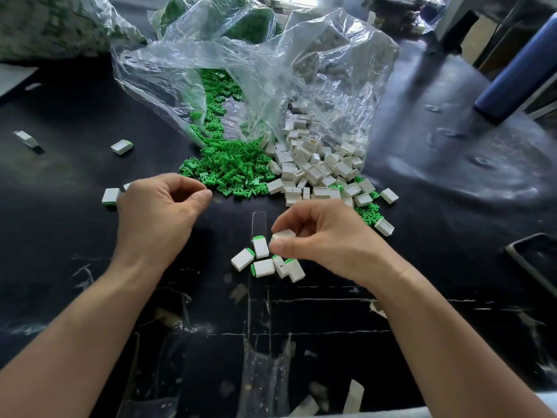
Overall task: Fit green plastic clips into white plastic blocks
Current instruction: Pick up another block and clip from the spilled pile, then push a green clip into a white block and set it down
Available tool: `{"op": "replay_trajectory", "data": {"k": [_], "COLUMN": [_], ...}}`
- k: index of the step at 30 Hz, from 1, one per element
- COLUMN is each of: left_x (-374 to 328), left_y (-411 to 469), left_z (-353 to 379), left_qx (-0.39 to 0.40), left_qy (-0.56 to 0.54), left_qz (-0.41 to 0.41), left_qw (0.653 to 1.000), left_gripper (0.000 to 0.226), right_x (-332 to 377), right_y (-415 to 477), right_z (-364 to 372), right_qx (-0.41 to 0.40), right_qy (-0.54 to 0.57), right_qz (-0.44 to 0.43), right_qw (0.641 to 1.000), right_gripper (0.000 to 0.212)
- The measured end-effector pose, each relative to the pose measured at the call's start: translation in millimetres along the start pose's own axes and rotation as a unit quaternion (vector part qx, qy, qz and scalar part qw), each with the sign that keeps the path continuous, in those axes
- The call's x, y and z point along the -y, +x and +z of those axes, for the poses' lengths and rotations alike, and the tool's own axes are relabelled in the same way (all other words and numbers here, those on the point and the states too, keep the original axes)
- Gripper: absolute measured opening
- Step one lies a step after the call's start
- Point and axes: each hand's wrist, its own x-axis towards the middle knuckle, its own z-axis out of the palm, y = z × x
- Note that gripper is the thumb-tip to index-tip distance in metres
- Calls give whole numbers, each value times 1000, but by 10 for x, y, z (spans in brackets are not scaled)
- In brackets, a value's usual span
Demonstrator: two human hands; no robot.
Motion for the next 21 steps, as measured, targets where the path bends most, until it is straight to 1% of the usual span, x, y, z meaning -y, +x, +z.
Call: {"op": "replay_trajectory", "data": {"k": [2, 7, 12, 15, 17, 18, 20, 21], "left_x": [-8, -11, -3, 9, 22, 29, 39, 44], "left_y": [-8, -11, -11, -15, -13, -10, 1, 5], "left_z": [27, 59, 63, 71, 76, 75, 68, 63], "left_qx": [7, 25, 29, 37, 42, 41, 35, 33], "left_qy": [24, 55, 65, 70, 76, 84, 115, 132], "left_qz": [8, 26, 24, 34, 43, 50, 63, 68], "left_qw": [1000, 998, 997, 996, 995, 994, 991, 988], "left_gripper": [5, 10, 12, 13, 14, 15, 19, 22], "right_x": [-2, 7, -12, -38, -49, -58, -91, -107], "right_y": [6, 14, 23, 30, 38, 44, 70, 87], "right_z": [28, 38, 42, 20, -15, -35, -70, -88], "right_qx": [25, 47, 51, 54, 32, 8, -71, -120], "right_qy": [-46, -92, -103, -98, -95, -95, -114, -131], "right_qz": [4, 7, 4, 7, 0, -6, -26, -32], "right_qw": [999, 995, 993, 994, 995, 995, 991, 984], "right_gripper": [15, 22, 23, 17, 12, 10, 12, 9]}}
